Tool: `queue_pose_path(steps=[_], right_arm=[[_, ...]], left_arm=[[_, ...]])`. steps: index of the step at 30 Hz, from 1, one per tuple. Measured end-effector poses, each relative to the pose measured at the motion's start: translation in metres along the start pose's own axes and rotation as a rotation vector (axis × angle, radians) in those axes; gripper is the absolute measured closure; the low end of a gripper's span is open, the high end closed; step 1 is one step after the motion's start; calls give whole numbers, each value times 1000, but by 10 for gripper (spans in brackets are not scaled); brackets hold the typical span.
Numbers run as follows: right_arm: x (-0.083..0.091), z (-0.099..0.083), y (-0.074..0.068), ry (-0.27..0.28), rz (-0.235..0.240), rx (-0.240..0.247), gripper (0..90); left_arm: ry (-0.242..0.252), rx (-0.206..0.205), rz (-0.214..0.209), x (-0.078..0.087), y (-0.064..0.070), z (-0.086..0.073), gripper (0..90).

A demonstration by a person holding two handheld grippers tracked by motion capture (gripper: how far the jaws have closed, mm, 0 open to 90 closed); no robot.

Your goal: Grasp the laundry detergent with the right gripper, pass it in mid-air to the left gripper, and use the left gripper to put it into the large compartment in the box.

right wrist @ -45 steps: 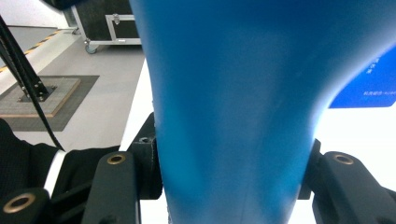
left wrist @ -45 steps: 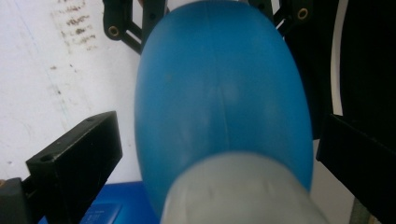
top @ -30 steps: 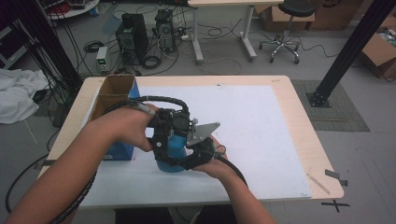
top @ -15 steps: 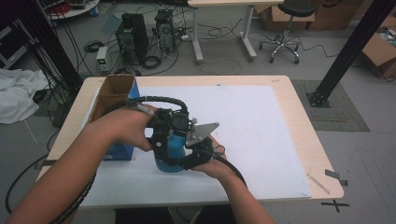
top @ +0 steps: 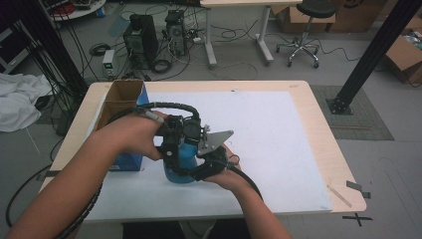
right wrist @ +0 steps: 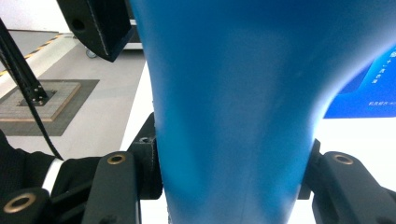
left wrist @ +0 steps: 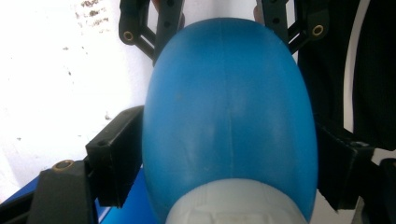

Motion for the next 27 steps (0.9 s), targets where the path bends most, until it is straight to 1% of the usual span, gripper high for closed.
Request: queue_pose_path(steps=[3,7,10,11,18,19,20,21,23,27], right_arm=[[0,0,-1,0,2,0,452],[0,0,-1,0,0,1,452],[0,0,-1,3,2,1,453],[0,0,-1,-4,8,-9,453],[0,0,-1,-2,8,-8,453],[-1,1,-1,6,3,0,453],[0,0,-1,-2,8,-10,453],[-1,0,-1,8,3,-1,453],[-1,0,-1,3,5,-11,453],[-2,0,-1,-3,1,-9,453]], left_arm=[[-5,1,2,0,0,0,253],[-5,6,4,-1,0,1,258],[-3,7,15,0,0,2,259],[-2,9,13,0,0,2,259],[-11,12,15,0,0,2,288],[-15,14,13,1,0,2,295],[-12,14,12,0,0,2,304],[-14,15,8,0,0,2,321],[-15,12,12,0,0,2,355],[-20,14,8,-1,0,2,374]])
Point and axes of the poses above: each handheld gripper's, and its own axes: x roughly backward along the jaws, z roughly out of its top, y roughly to its right, the point moved 1 cm from there along -x, roughly forward along the jaws, and after that the axes turned 14 degrees about -z, right-handed, at the moved point
